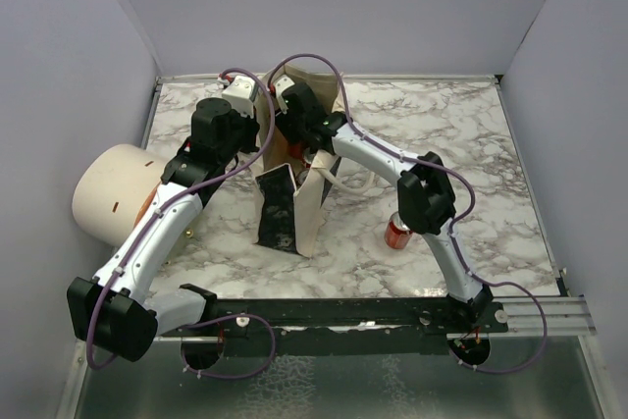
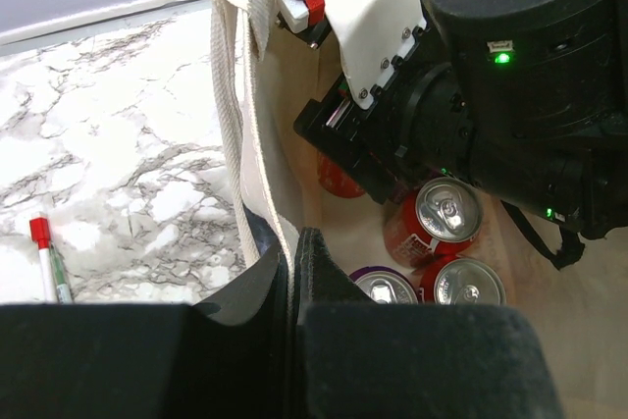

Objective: Take the beverage out of the canvas bag
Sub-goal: Take out the drink from the canvas bag.

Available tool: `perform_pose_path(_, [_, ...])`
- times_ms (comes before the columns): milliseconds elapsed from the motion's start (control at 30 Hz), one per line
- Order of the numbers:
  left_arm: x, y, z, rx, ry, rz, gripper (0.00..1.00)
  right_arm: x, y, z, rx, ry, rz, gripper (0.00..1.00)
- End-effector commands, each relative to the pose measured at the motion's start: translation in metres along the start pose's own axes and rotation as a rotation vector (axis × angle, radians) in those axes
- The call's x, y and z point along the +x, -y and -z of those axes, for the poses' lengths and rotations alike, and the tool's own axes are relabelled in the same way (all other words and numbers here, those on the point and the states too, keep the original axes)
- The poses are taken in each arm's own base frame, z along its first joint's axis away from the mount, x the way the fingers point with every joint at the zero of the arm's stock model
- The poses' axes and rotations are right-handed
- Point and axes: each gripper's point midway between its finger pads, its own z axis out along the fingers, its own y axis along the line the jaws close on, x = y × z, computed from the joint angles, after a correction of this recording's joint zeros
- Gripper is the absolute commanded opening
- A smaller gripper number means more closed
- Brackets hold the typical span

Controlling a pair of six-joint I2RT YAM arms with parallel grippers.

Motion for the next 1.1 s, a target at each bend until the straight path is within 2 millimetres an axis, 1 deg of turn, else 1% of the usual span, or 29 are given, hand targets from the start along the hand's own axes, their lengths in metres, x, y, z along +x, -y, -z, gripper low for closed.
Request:
perform_pose_path(0, [-0.067,-0.005,0.015,-0.022,0.205,-0.011,0.0,0.068,-0.019,-0.015,-0.122,-0.174,0.02,0.65])
perform_pose_path(33, [-0.066,-0.004,0.015,-0.019,0.203,-0.011,0.0,0.066,-0.019,-0.013,-0.121,-0.17,0.021,0.72])
perform_pose_path(100, [-0.066,-0.003,0.015,-0.014,0.204,-0.009,0.0,0.063,-0.016,-0.011,-0.112,-0.164,0.027,0.81])
perform_pose_path(200, [-0.067,-0.001,0.015,0.0,0.208,-0.006,0.0,0.051,-0.012,-0.004,-0.093,-0.14,0.043,0.86])
perform_pose_path(300, [-0.067,0.002,0.015,0.017,0.211,-0.001,0.0,0.031,-0.02,0.005,-0.136,-0.086,0.041,0.87])
perform_pose_path(367, [-0.067,0.005,0.015,0.036,0.214,0.0,0.0,0.015,-0.03,0.013,-0.183,-0.034,0.032,0.87])
perform_pose_path(433, [-0.067,0.009,0.015,0.055,0.219,0.001,0.0,0.003,-0.041,0.02,-0.238,0.013,0.018,0.85])
perform_pose_path(500, [-0.068,0.011,0.016,0.066,0.223,0.002,0.0,-0.003,-0.05,0.025,-0.282,0.036,-0.004,0.84])
perform_pose_path(600, [-0.067,0.011,0.017,0.069,0.222,0.001,0.0,0.001,-0.052,0.027,-0.286,0.033,-0.032,0.83])
perform_pose_path(700, [-0.066,0.011,0.018,0.069,0.219,0.001,0.0,0.008,-0.038,0.025,-0.214,0.013,-0.011,0.83])
perform_pose_path(767, [-0.066,0.012,0.018,0.07,0.219,0.002,0.0,0.012,-0.021,0.021,-0.117,-0.013,0.02,0.85])
perform_pose_path(800, [-0.066,0.011,0.018,0.07,0.221,0.002,0.0,0.008,-0.01,0.02,-0.063,-0.021,0.026,0.86])
perform_pose_path(833, [-0.066,0.012,0.018,0.073,0.221,0.003,0.0,0.009,-0.004,0.02,-0.028,-0.036,0.04,0.88])
perform_pose_path(933, [-0.066,0.012,0.017,0.075,0.22,0.005,0.0,0.008,0.002,0.022,-0.003,-0.03,0.072,0.9])
perform_pose_path(1067, [-0.067,0.013,0.017,0.08,0.222,0.004,0.0,-0.006,0.003,0.03,-0.016,0.027,0.073,0.93])
